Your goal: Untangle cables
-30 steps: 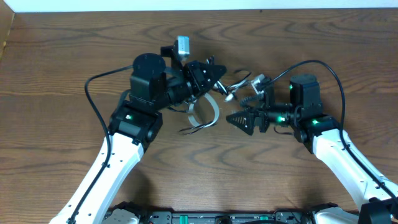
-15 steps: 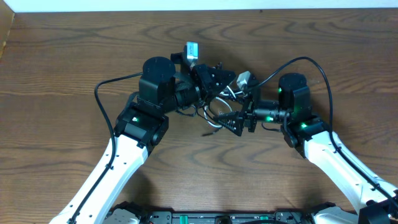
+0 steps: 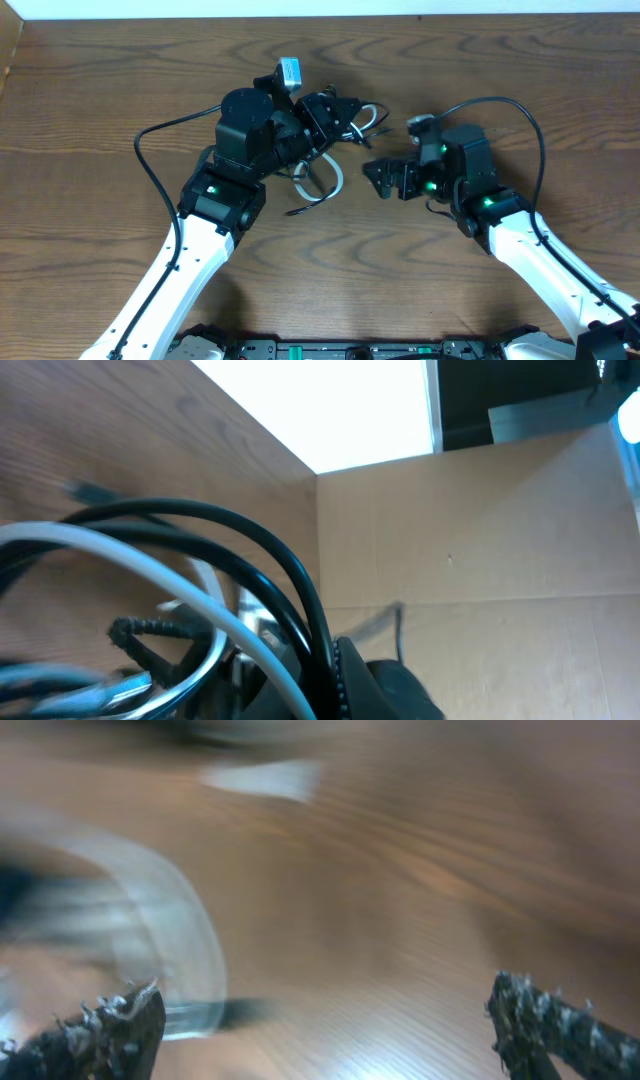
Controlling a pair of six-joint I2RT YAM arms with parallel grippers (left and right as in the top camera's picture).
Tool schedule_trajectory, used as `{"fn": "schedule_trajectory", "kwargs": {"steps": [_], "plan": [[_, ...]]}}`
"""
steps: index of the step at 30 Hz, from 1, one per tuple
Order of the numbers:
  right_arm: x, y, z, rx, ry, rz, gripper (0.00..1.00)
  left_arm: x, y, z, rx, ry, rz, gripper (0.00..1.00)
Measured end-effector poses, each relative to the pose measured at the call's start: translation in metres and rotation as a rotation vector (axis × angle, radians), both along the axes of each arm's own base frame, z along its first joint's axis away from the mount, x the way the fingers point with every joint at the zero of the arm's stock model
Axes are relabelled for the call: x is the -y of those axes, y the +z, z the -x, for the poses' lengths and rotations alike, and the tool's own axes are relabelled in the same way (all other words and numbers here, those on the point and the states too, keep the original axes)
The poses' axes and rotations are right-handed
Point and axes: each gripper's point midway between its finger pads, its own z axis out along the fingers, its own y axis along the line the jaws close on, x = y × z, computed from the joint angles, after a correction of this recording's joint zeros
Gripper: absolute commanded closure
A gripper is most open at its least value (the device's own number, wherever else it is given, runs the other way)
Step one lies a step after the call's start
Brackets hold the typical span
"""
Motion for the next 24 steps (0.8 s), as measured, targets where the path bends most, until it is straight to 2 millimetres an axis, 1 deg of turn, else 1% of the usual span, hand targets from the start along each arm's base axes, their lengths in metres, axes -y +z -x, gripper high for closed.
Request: {"fn": "schedule_trajectory", "kwargs": {"steps": [1,3,6,8,11,18,21,24], "plan": [[-0.01,0.01,0.005,0.041,0.069,-0.032,0.01,-0.001,0.0,-0.001,-0.002,0.006,0.0,0.93],[-0.029,0.023,0.018,0.096,0.196,-0.079,0.01,-0.001,0.0,-0.001,-0.009,0.014,0.005,0.93],[-0.043,0.032,0.032,0.136,0.296,-0.114,0.01,-0.002,0.0,-0.002,-0.051,0.029,0.037,0.93],[-0.049,0.038,0.037,0.168,0.338,-0.129,0.01,-0.001,0.0,-0.002,-0.09,0.04,0.067,0.93],[-0.051,0.043,0.036,0.205,0.352,-0.136,0.01,0.0,0.009,-0.003,-0.109,0.042,0.127,0.93],[-0.05,0.05,0.025,0.259,0.312,-0.125,0.01,0.012,0.041,0.004,-0.027,-0.026,0.221,0.93],[-0.05,0.053,0.022,0.281,0.306,-0.128,0.01,0.019,0.047,0.009,-0.014,-0.054,0.234,0.93],[-0.051,0.056,0.021,0.298,0.303,-0.13,0.04,0.025,0.047,0.014,-0.015,-0.074,0.235,0.93]]}}
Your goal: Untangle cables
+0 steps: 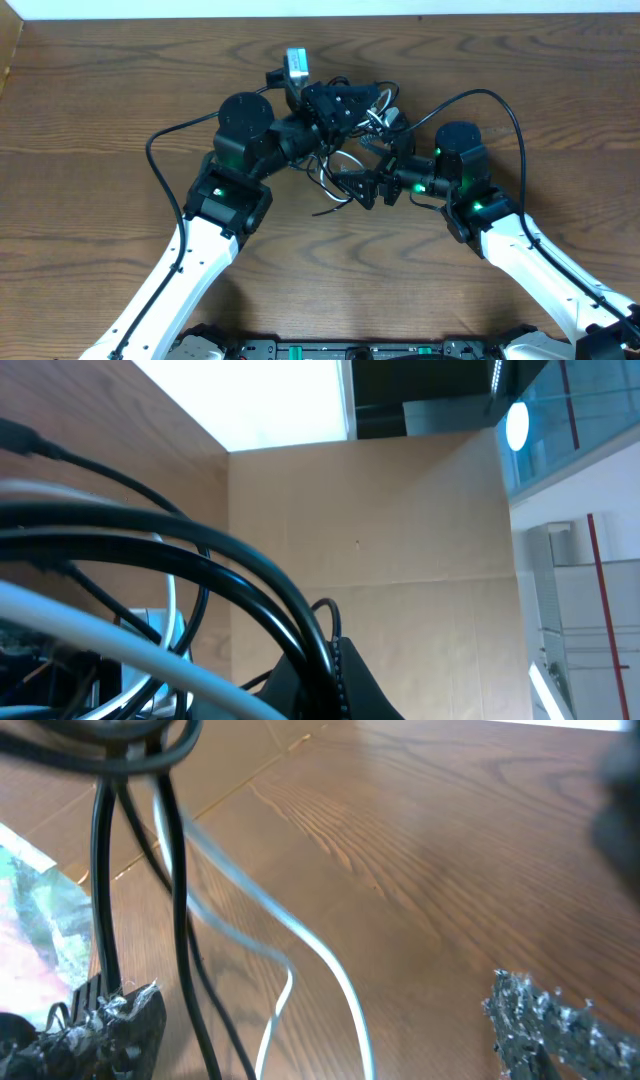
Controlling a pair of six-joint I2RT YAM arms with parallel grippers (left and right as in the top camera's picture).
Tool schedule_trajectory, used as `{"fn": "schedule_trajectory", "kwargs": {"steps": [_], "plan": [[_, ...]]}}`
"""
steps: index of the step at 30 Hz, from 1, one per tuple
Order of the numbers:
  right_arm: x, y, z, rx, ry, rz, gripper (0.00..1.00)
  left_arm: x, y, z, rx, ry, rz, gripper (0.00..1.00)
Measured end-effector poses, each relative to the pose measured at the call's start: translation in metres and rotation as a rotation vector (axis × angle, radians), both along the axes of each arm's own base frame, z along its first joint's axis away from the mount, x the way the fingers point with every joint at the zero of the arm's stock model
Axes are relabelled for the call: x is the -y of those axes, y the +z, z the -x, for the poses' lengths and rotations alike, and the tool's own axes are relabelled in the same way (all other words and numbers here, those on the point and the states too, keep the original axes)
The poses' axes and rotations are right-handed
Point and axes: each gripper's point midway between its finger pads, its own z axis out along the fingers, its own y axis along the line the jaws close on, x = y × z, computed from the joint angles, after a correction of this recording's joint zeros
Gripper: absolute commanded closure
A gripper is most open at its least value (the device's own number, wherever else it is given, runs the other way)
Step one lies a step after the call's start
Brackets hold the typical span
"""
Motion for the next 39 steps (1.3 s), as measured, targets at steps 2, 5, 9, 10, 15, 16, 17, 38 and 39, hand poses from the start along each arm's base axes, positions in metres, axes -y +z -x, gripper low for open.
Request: {"fn": "schedule_trajectory", "kwargs": {"steps": [2,5,9,10,15,16,17,38,39], "plan": [[-0.001,0.002,0.0,0.009,0.002,-0.006,0.13,0.002,0.001,0.002,0.002,-0.008,0.001,0.93],[-0.003,0.005,0.0,0.016,0.001,-0.013,0.79,0.003,0.002,0.003,0.006,-0.013,0.003,0.93],[-0.002,-0.002,0.002,-0.014,-0.001,0.002,0.99,0.003,0.001,0.003,0.011,-0.014,-0.001,0.93],[-0.001,-0.007,0.003,-0.04,-0.003,0.013,0.99,0.003,0.001,0.003,0.018,-0.014,-0.005,0.93],[0.011,-0.038,0.007,-0.169,-0.066,0.106,0.99,0.005,-0.004,0.005,0.067,-0.027,-0.056,0.93],[0.016,-0.048,0.006,-0.202,-0.101,0.139,0.99,0.005,-0.008,0.005,0.069,-0.03,-0.075,0.93],[0.023,-0.057,0.005,-0.238,-0.143,0.174,0.99,0.004,-0.012,0.006,0.069,-0.033,-0.096,0.93],[0.191,-0.136,-0.013,-0.661,-1.017,0.43,0.64,-0.035,-0.064,-0.01,0.022,0.02,-0.307,0.92],[0.182,-0.131,-0.019,-0.637,-0.965,0.399,0.57,-0.035,-0.065,-0.009,0.023,0.018,-0.313,0.93]]}}
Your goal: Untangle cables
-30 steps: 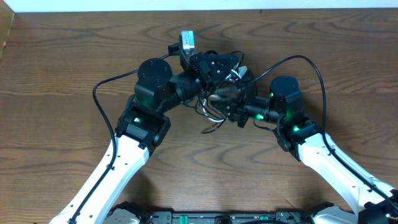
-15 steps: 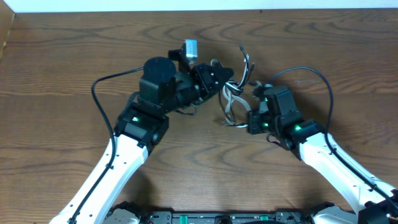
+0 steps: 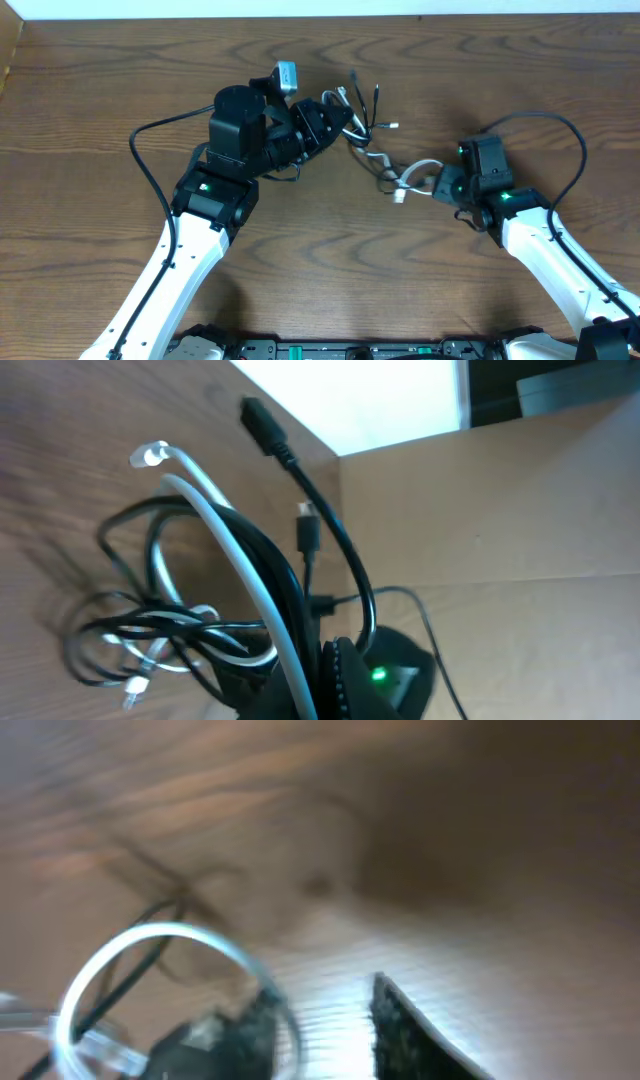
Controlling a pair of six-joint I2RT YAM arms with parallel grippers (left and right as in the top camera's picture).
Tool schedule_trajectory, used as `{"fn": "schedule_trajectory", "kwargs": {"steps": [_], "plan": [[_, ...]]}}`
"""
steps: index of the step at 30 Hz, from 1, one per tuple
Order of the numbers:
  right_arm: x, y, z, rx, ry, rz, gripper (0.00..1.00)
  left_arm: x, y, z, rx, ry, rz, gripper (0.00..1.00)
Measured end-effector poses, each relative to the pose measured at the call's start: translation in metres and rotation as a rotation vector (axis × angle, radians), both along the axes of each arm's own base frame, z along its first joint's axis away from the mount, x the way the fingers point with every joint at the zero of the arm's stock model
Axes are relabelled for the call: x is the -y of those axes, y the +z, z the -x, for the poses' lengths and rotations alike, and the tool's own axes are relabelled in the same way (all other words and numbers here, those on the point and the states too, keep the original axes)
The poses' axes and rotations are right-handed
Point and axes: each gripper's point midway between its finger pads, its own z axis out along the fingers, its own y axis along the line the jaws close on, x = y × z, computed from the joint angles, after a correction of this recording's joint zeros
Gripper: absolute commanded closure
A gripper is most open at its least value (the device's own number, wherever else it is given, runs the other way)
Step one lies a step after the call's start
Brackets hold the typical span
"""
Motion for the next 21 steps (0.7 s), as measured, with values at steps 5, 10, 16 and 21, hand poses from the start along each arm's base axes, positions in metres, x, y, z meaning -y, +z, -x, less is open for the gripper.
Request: {"fn": "schedule_trajectory", "kwargs": {"steps": [5,10,16,21], "plan": [[-0.061,0.035,-0.013,0.177,0.365,-0.183,0.25,0.0,-0.001,0.0,0.007,-0.004,-0.01,0.93],[-0.104,0.07,-0.003,0.318,0.651,-0.342,0.11,0.0,-0.001,0.0,0.008,-0.005,-0.011,0.93],[-0.125,0.092,0.014,0.382,0.817,-0.459,0.13,0.0,-0.001,0.0,0.009,-0.005,-0.011,0.93],[-0.126,0.087,0.018,0.355,0.817,-0.46,0.23,-0.005,-0.016,0.002,-0.027,0.01,-0.064,0.93]]}}
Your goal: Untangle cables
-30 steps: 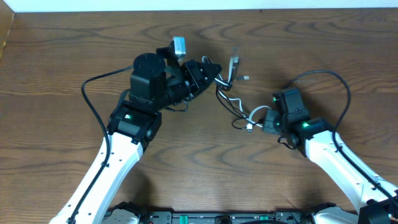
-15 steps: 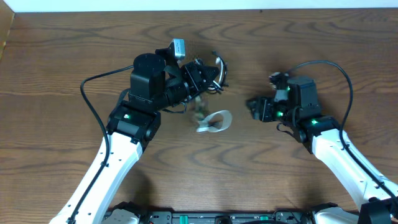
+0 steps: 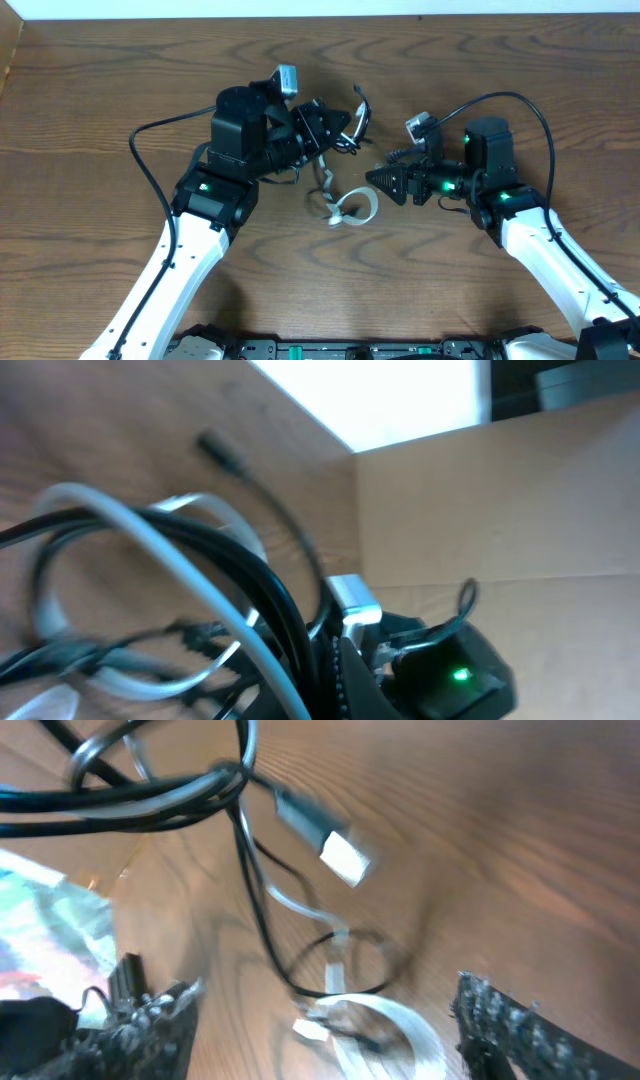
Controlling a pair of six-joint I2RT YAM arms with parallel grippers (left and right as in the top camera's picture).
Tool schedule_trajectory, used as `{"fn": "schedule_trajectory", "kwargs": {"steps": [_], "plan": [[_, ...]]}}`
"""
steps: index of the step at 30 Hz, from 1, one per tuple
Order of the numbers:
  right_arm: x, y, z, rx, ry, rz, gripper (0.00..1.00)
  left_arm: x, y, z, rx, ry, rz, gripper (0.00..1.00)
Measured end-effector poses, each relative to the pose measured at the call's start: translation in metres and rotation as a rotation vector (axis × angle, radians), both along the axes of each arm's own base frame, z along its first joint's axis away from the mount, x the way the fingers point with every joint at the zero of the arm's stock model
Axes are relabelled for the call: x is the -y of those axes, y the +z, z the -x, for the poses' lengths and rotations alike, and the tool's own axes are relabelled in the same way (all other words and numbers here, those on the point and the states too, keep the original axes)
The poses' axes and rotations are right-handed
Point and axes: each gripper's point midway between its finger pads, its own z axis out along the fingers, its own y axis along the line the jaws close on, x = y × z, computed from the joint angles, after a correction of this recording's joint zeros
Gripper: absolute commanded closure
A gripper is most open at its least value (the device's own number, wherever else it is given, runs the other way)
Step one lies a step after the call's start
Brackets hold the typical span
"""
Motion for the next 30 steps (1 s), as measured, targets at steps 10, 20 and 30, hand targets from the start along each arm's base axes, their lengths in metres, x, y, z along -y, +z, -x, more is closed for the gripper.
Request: {"fn": "schedule_trajectory", "kwargs": {"steps": [10,20,30], "plan": [[0.073,-0.078,-0.002,-0.256,-0.403,0.4,0.22,-0.022,-0.07,0.015,-0.111,-0.013,-0.282,0.92],[0.096,-0.084,-0.011,-0.222,-0.507,0.498,0.2,0.023,-0.096,0.041,0.076,-0.276,-0.494,0.93],[0.116,-0.087,-0.016,-0.181,-0.557,0.595,0.2,0.077,-0.148,0.087,0.07,-0.521,-0.601,0.93]]}}
